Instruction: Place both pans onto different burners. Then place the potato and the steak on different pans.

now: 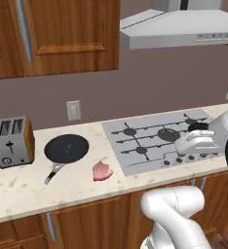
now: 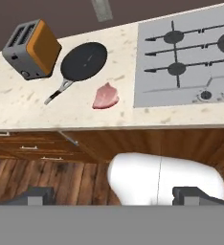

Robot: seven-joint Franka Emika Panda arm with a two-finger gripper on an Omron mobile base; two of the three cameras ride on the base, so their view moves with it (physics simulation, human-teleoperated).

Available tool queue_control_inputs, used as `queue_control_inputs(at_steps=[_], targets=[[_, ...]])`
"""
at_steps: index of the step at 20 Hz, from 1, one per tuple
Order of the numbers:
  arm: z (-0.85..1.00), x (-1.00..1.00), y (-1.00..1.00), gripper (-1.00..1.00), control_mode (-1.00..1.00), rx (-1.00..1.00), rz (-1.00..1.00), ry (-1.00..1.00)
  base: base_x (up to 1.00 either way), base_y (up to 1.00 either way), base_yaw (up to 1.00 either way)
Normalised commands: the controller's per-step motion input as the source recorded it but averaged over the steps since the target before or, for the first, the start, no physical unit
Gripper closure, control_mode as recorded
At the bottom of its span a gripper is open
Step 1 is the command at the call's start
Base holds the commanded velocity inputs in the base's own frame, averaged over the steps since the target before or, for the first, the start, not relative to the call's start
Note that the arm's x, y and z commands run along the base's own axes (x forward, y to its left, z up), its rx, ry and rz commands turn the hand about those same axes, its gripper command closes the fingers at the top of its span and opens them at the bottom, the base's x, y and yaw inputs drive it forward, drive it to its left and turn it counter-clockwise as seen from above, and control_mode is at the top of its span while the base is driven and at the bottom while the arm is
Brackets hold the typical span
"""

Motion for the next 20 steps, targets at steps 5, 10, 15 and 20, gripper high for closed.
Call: queue_control_inputs(at_steps=[5, 10, 15, 20], targets=[[0.00, 0.00, 0.00, -1.00, 1.00, 0.00, 0.00, 0.00, 0.28, 0.87, -0.06], [0.00, 0.00, 0.00, -1.00, 1.00, 0.00, 0.00, 0.00, 0.92, 0.17, 0.00], [0.00, 0.00, 0.00, -1.00, 1.00, 0.00, 0.00, 0.00, 0.94, 0.00, 0.00], [0.00, 0.00, 0.00, -1.00, 1.00, 0.00, 0.00, 0.00, 0.44, 0.29, 0.00]])
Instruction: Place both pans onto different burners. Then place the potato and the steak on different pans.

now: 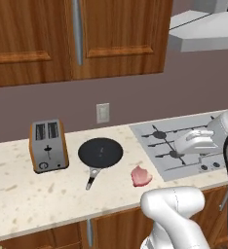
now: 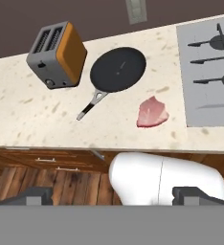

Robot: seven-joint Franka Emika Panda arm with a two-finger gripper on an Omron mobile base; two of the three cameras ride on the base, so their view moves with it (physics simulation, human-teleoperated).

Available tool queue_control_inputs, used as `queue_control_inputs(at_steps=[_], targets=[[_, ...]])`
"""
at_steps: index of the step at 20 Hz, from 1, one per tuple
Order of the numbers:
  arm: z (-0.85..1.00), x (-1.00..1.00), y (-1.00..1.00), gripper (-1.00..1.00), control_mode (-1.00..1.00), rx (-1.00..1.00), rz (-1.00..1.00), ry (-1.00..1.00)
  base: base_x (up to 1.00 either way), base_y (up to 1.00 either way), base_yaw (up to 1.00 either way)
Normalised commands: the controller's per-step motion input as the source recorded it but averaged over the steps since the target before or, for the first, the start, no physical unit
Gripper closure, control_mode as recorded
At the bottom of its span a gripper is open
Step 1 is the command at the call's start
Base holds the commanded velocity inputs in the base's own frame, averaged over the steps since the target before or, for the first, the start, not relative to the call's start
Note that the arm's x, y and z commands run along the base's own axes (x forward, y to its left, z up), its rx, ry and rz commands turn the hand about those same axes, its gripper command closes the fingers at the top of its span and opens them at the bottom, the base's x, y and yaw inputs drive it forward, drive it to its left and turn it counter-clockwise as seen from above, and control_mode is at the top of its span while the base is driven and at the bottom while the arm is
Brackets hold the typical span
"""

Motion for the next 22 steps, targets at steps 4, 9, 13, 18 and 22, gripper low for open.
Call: queue_control_inputs(at_steps=[4, 9, 13, 18, 22], targets=[[0.00, 0.00, 0.00, -1.00, 1.00, 0.00, 0.00, 0.00, 0.13, 0.30, 0.00], [0.00, 0.00, 0.00, -1.00, 1.00, 0.00, 0.00, 0.00, 0.11, 0.11, 0.00], [0.00, 0.00, 0.06, -1.00, -1.00, 0.00, -0.01, 0.00, 0.00, 0.00, 0.00], [0.00, 0.03, 0.33, -1.00, -1.00, -0.06, -0.02, 0.00, 0.00, 0.00, 0.00], [0.00, 0.24, 0.46, -1.00, -1.00, -0.11, -0.06, 0.00, 0.00, 0.00, 0.00]])
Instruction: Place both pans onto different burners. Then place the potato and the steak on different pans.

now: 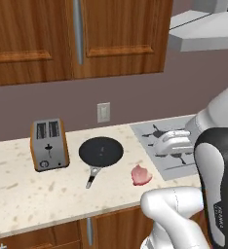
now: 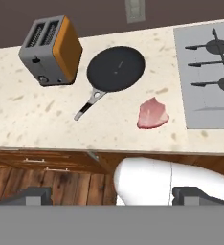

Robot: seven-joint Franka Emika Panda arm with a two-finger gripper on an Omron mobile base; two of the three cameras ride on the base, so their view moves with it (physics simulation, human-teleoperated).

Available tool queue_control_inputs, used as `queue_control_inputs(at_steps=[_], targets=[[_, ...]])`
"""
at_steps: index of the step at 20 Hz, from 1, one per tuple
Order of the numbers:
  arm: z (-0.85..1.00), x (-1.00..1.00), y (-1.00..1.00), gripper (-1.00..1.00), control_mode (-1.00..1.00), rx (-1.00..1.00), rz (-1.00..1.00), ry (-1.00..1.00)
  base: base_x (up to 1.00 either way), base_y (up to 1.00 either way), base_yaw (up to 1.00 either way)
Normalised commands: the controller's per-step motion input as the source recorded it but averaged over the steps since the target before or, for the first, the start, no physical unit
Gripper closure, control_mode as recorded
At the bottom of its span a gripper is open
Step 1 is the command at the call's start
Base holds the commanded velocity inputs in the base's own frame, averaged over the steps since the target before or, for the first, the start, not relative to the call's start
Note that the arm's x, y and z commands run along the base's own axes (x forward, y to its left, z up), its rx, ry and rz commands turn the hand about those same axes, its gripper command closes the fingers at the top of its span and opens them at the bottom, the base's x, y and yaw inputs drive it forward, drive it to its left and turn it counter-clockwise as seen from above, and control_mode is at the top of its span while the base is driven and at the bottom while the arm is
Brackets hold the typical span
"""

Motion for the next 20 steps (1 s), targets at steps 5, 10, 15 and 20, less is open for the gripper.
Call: queue_control_inputs(at_steps=[5, 10, 15, 20], targets=[[0.00, 0.37, 0.27, -1.00, -1.00, -0.07, -0.12, 0.01, 0.00, 0.00, 0.00], [0.00, 0.31, 0.25, -1.00, -1.00, -0.02, -0.11, 0.08, 0.00, 0.00, 0.00], [-0.06, 0.24, 0.28, -1.00, -1.00, 0.01, -0.02, 0.10, 0.00, 0.00, 0.00], [-0.13, 0.26, 0.28, -1.00, -1.00, 0.03, 0.00, 0.08, 0.00, 0.00, 0.00]])
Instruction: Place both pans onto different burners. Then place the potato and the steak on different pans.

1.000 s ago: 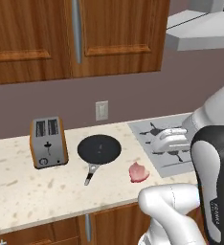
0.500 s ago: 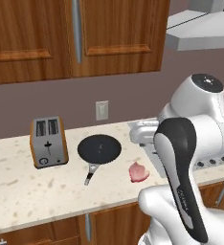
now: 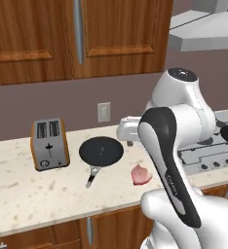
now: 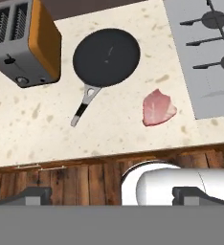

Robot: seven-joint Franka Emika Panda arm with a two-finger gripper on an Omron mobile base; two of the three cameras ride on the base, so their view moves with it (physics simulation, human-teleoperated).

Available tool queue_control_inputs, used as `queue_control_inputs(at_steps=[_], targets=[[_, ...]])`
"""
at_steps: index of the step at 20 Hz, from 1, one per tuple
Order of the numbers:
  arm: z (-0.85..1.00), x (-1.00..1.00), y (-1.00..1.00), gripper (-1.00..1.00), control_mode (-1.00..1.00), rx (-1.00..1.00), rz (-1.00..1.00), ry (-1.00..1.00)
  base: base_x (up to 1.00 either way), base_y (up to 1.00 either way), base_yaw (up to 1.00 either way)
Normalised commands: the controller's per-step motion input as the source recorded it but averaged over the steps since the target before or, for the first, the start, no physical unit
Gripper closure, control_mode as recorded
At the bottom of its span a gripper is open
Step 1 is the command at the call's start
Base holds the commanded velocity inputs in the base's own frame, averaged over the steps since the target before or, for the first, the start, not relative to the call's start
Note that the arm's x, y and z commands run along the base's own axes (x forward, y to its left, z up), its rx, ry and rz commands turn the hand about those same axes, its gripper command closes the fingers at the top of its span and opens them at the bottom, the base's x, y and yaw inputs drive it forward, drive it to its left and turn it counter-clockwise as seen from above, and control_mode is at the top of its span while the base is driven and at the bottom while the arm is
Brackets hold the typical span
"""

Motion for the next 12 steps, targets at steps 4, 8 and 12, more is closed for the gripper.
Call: queue_control_inputs(at_steps=[4, 8, 12], targets=[[-0.35, 0.14, 0.24, -1.00, -1.00, 0.00, 0.00, 0.01, 0.00, 0.00, 0.00], [-0.35, 0.11, 0.16, -1.00, -1.00, 0.01, 0.00, -0.04, 0.00, 0.00, 0.00], [-0.13, 0.14, 0.16, -1.00, -1.00, 0.07, 0.00, -0.04, 0.00, 0.00, 0.00]])
